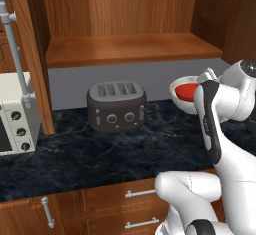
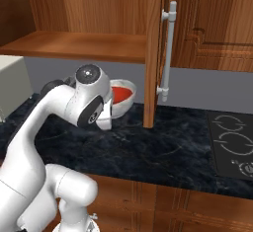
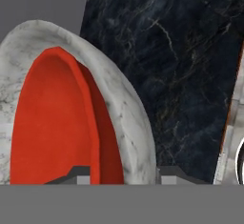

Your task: Pick up the bowls on the counter and stack them on top of one another in the open cabinet. Place the smaller bowl on top of the larger bowl.

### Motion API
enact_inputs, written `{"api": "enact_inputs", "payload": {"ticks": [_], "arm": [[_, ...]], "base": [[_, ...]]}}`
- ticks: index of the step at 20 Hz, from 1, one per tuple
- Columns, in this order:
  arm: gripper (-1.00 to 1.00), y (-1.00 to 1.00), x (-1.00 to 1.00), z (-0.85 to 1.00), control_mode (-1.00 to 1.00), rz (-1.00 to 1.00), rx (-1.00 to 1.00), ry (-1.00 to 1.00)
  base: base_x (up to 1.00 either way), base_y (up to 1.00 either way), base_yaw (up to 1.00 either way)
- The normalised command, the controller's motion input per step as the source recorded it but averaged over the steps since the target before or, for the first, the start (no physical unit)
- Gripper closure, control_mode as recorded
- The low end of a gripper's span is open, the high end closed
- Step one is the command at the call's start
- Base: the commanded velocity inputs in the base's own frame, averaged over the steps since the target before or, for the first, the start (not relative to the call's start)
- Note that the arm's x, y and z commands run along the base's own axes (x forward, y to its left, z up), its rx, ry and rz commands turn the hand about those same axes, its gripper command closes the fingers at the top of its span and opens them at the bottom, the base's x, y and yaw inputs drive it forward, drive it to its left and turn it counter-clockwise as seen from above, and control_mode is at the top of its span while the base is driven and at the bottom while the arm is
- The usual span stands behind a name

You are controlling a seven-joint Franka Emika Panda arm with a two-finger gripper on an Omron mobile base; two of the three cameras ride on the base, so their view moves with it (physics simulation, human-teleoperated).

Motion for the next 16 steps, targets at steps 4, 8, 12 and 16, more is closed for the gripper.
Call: {"api": "enact_inputs", "payload": {"ticks": [4,8,12,16], "arm": [[1.0,0.25,-0.15,0.23,-1.0,0.04,0.01,0.0],[1.0,0.29,-0.14,0.18,-1.0,0.06,0.03,0.0],[1.0,0.28,-0.17,0.2,-1.0,0.05,0.04,0.0],[1.0,0.25,-0.18,0.24,-1.0,0.04,0.05,-0.01]], "base": [[0.0,0.0,0.0],[0.0,0.0,0.0],[0.0,0.0,0.0],[0.0,0.0,0.0]]}}
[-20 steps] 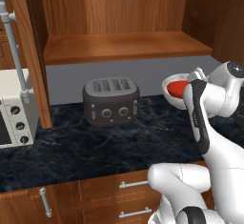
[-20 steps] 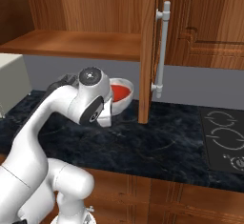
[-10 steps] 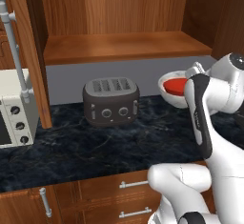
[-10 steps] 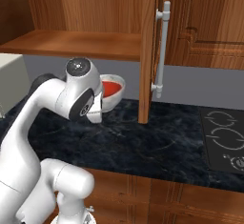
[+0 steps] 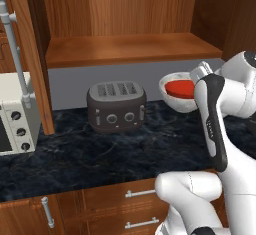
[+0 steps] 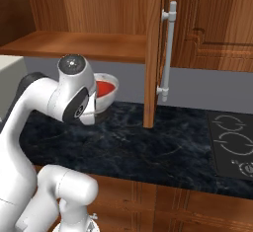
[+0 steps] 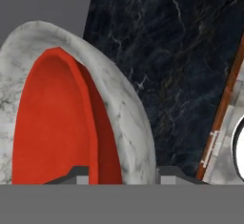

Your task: Pick up the bowls on the counter and stack them on top of one another in the open cabinet. Place the smaller bowl on top of the larger bowl.

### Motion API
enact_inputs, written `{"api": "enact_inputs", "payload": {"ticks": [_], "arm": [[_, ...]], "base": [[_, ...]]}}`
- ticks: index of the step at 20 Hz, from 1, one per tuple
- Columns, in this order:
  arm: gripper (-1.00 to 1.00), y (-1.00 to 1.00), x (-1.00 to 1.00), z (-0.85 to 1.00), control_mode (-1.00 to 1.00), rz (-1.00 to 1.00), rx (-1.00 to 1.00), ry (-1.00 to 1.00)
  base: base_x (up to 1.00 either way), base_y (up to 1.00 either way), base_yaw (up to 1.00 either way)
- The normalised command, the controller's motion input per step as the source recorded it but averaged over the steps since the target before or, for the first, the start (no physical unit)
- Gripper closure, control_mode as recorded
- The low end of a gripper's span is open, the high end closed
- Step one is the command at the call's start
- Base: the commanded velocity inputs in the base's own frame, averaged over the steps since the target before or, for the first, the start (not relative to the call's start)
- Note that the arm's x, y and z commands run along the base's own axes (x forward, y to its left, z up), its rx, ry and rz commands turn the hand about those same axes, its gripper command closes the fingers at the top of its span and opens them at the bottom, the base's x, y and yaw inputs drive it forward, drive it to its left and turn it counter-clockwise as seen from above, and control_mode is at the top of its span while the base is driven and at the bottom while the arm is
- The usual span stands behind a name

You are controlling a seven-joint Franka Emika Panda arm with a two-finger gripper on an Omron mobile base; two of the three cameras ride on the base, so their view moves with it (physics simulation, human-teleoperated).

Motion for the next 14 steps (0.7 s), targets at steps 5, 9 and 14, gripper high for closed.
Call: {"api": "enact_inputs", "payload": {"ticks": [5,9,14], "arm": [[1.0,0.18,-0.2,0.32,-1.0,0.01,0.06,-0.16],[1.0,0.18,-0.19,0.39,-1.0,0.0,0.05,-0.17],[1.0,0.21,-0.16,0.39,-1.0,0.0,0.04,-0.12]], "base": [[0.0,0.0,0.0],[0.0,0.0,0.0],[0.0,0.0,0.0]]}}
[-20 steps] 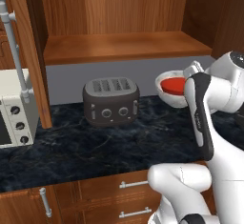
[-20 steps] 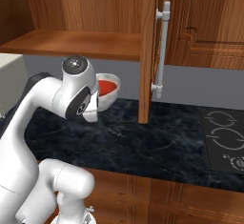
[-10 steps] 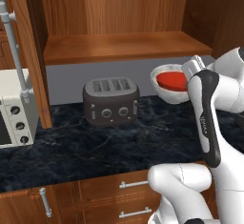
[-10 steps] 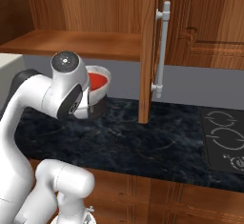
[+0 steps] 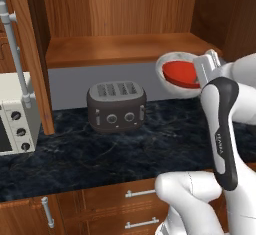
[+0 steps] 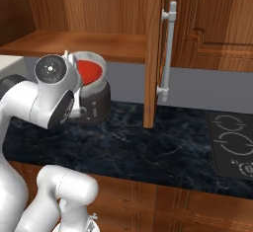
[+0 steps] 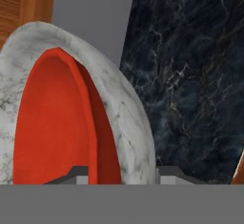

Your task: Pick up the bowls on the counter and stack them on top of one another in the open cabinet. Place the smaller bowl on top of the larger bowl.

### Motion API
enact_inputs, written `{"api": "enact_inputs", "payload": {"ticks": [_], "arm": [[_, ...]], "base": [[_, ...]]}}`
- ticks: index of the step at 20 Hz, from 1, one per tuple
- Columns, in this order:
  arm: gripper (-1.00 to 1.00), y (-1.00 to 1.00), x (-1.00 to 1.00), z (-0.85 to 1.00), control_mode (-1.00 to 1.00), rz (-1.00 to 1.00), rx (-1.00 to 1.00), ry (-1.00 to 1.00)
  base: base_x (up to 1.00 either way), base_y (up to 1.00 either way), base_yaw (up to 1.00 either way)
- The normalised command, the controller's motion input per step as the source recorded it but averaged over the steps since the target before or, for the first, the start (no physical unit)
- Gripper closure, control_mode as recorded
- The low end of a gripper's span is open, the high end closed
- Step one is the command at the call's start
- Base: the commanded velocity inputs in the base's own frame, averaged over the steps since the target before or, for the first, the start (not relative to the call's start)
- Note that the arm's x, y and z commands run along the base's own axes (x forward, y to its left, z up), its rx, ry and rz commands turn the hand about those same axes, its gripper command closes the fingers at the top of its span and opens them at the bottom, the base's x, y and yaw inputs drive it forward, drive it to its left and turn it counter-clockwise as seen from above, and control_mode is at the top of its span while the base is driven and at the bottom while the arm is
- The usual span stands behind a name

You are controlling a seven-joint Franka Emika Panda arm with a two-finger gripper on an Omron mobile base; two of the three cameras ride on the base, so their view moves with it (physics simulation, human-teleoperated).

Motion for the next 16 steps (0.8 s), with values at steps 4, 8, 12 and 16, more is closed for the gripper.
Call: {"api": "enact_inputs", "payload": {"ticks": [4,8,12,16], "arm": [[1.0,0.21,-0.15,0.43,-1.0,0.0,0.02,-0.06],[1.0,0.18,-0.09,0.5,-1.0,0.01,0.03,-0.02],[1.0,0.18,0.0,0.48,-1.0,0.0,0.04,-0.02],[1.0,0.12,0.0,0.37,-1.0,0.0,0.04,0.0]], "base": [[0.0,0.0,0.0],[0.0,0.0,0.0],[0.0,0.0,0.0],[0.0,0.0,0.0]]}}
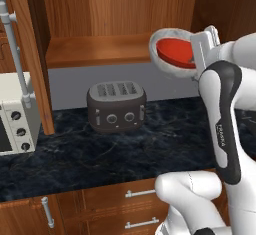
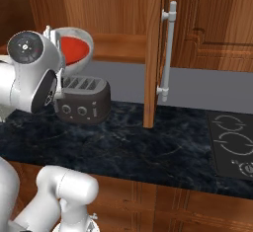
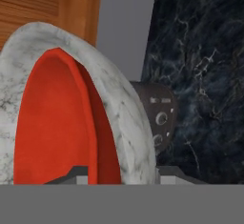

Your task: Pick up the bowls on the counter and stack them on top of one another in the open cabinet. Place the smaller bowl on top of the larger bowl.

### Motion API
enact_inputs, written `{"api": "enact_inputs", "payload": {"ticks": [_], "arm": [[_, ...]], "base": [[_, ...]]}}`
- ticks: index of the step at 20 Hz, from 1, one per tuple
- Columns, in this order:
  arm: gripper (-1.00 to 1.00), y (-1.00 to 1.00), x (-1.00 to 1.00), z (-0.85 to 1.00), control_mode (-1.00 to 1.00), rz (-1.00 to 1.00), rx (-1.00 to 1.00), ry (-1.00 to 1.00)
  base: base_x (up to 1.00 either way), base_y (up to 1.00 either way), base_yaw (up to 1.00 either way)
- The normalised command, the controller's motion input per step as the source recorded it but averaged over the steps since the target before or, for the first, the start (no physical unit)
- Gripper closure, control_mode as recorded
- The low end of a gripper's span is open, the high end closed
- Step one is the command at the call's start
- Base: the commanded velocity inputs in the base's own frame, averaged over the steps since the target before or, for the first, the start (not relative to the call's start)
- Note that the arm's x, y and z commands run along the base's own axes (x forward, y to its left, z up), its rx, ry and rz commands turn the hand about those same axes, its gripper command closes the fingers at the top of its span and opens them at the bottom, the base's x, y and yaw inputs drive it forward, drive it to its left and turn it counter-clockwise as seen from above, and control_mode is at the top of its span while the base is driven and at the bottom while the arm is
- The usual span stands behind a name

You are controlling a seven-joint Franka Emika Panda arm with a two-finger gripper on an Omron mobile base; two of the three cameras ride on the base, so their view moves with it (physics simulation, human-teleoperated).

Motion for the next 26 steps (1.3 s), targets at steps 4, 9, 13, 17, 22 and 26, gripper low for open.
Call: {"api": "enact_inputs", "payload": {"ticks": [4,9,13,17,22,26], "arm": [[1.0,0.07,0.0,0.23,-1.0,0.0,0.02,0.0],[1.0,0.02,0.06,0.0,-1.0,0.0,0.0,-0.06],[1.0,0.0,0.16,0.0,-1.0,0.0,0.0,-0.09],[1.0,0.02,0.2,0.0,-1.0,0.0,0.0,-0.09],[1.0,0.03,0.21,0.0,-1.0,0.0,0.0,-0.05],[1.0,0.02,0.18,0.03,-1.0,0.0,0.0,0.0]], "base": [[0.0,0.0,0.0],[0.0,0.0,0.0],[0.0,0.0,0.0],[0.0,0.0,0.0],[0.0,0.0,0.0],[0.0,0.0,0.0]]}}
